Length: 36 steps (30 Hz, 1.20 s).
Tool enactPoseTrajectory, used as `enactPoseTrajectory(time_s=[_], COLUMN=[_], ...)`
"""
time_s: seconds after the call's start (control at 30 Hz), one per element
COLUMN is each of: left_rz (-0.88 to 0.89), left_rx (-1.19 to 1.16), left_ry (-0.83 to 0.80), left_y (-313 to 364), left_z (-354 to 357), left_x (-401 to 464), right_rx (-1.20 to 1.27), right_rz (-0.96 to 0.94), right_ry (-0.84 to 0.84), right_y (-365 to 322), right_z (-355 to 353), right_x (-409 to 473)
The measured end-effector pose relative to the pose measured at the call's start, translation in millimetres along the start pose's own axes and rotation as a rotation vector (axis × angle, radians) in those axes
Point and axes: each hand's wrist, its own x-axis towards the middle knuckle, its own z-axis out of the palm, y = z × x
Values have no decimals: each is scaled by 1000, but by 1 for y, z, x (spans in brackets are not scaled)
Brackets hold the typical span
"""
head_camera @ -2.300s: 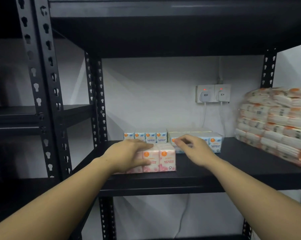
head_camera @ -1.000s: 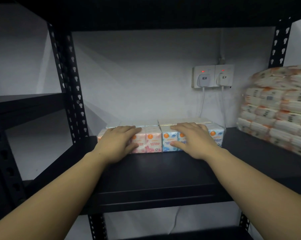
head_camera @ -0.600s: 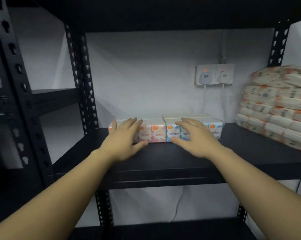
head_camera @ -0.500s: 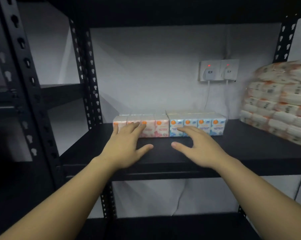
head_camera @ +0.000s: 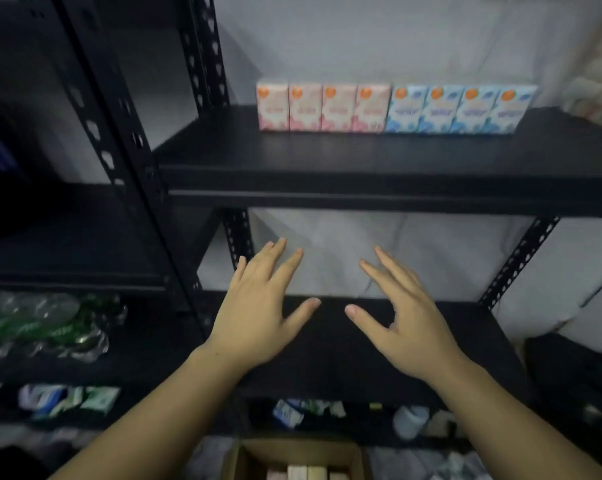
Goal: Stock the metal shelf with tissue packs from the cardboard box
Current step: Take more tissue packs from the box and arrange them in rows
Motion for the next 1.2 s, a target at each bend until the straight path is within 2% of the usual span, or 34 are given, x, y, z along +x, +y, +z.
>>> enactPoseTrajectory(time_s=[0.33,0.53,0.7,0.8,0.97,1.2], left_rz=[-305,-482,-636,-689,-771,-873], left_rx=[-127,-186,-215,-214,-222,-234], left_ry=[-454,-702,-841,-918,-951,-955], left_y=[-70,-99,-121,-138,-170,-200], left_z=[159,266,357,415,515,638], left_x=[-125,-204,-262,-292,-335,-391], right_rx=[13,38,-17,-104,-216,-151], right_rz=[345,577,745,814,933,983], right_ry=[-464,-598,-699,-682,-538,-375], right_y=[85,143,193,224,287,328], right_z=[134,227,312,362,439,504], right_x=[-99,-185,-249,-277,-319,-364])
